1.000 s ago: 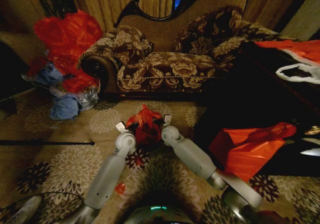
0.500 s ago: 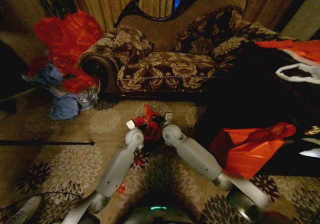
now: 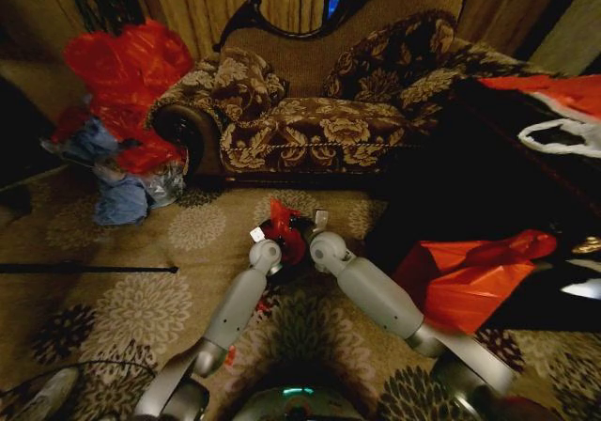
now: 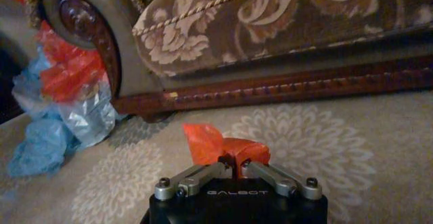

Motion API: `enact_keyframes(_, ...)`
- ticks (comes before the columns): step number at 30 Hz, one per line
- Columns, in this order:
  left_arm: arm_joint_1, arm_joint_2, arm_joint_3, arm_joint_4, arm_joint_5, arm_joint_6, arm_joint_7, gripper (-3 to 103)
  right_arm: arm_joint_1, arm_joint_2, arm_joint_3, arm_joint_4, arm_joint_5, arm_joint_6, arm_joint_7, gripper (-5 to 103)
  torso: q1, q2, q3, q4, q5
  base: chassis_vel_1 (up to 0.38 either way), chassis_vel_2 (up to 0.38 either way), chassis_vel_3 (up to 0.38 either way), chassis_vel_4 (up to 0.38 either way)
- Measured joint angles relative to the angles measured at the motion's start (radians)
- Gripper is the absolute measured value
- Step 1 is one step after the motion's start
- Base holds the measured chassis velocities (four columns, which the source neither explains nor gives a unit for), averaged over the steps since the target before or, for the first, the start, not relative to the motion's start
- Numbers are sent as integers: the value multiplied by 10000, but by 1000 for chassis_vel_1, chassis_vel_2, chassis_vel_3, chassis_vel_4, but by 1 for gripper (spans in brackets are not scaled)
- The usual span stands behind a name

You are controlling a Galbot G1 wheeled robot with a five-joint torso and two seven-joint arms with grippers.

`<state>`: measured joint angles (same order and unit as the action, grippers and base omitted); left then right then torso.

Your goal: Place a garbage bag over the trash bin.

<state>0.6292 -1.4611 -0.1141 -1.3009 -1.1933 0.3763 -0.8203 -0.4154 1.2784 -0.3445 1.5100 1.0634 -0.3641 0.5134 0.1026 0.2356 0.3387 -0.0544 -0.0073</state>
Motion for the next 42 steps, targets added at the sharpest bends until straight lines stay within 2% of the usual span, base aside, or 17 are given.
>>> enact_keyframes(7,-119,-338,-111,599,143,-153,-102,0,19,332,-323,-452,-53,-33,-173,0,0,0,0,1,-1,0,0,0,0)
enact_keyframes(13,-133,-379,-251,763,33,-272,-346,0,148,943,-326,-1530,-515,7,-415,0,1,0,-1,1,-2,0,0,0,0)
enact_keyframes(20,15,-206,-329,371,-128,-310,-599,0,461,1531,-246,-2606,-861,77,-647,0,1,0,-2,0,-3,0,0,0,0)
enact_keyframes(22,184,29,-336,-134,-284,-251,-810,-1,578,1757,-203,-3037,-1019,128,-726,0,1,0,-1,1,-3,0,0,0,0)
enact_keyframes(23,317,180,-340,-541,-362,-232,-892,4,584,1787,-199,-3064,-1034,137,-726,0,1,0,-1,-1,-3,0,0,0,0)
enact_keyframes(24,317,180,-340,-541,-362,-232,-892,4,584,1787,-199,-3064,-1034,137,-726,0,1,0,-1,-1,-3,0,0,0,0)
enact_keyframes(26,687,567,-341,-1546,-376,-214,-1013,15,533,1603,-241,-2748,-999,134,-665,0,0,0,-2,1,1,0,0,0,0)
enact_keyframes(27,687,567,-341,-1546,-376,-214,-1013,15,533,1603,-241,-2748,-999,134,-665,0,0,0,-2,1,1,0,0,0,0)
enact_keyframes(30,1172,1000,-332,-2717,-440,-154,-1144,31,445,1146,-409,-2207,-897,81,-609,0,0,0,-2,-1,-1,0,0,0,0)
enact_keyframes(32,1243,1050,-339,-2859,-447,-143,-1161,31,436,1080,-442,-2141,-888,72,-602,0,0,0,-2,-1,0,0,0,0,0)
enact_keyframes(34,1365,1104,-401,-3092,-458,-128,-1206,42,421,1023,-486,-2037,-879,51,-539,0,0,0,-2,0,-2,0,0,0,0)
enact_keyframes(35,1365,1104,-401,-3092,-458,-128,-1206,42,421,1023,-486,-2037,-879,51,-539,0,0,0,-2,0,-2,0,0,0,0)
enact_keyframes(37,1368,1097,-457,-3171,-503,-135,-1278,53,415,1014,-502,-1995,-872,45,-459,0,0,0,-2,0,-1,0,0,0,0)
enact_keyframes(38,1368,1097,-457,-3171,-503,-135,-1278,53,415,1014,-502,-1995,-872,45,-459,0,0,0,-2,0,-1,0,0,0,0)
enact_keyframes(42,1436,1228,-540,-3833,-655,-98,-1396,74,398,773,-492,-1724,-768,33,-377,0,0,0,-2,-1,2,0,0,0,0)
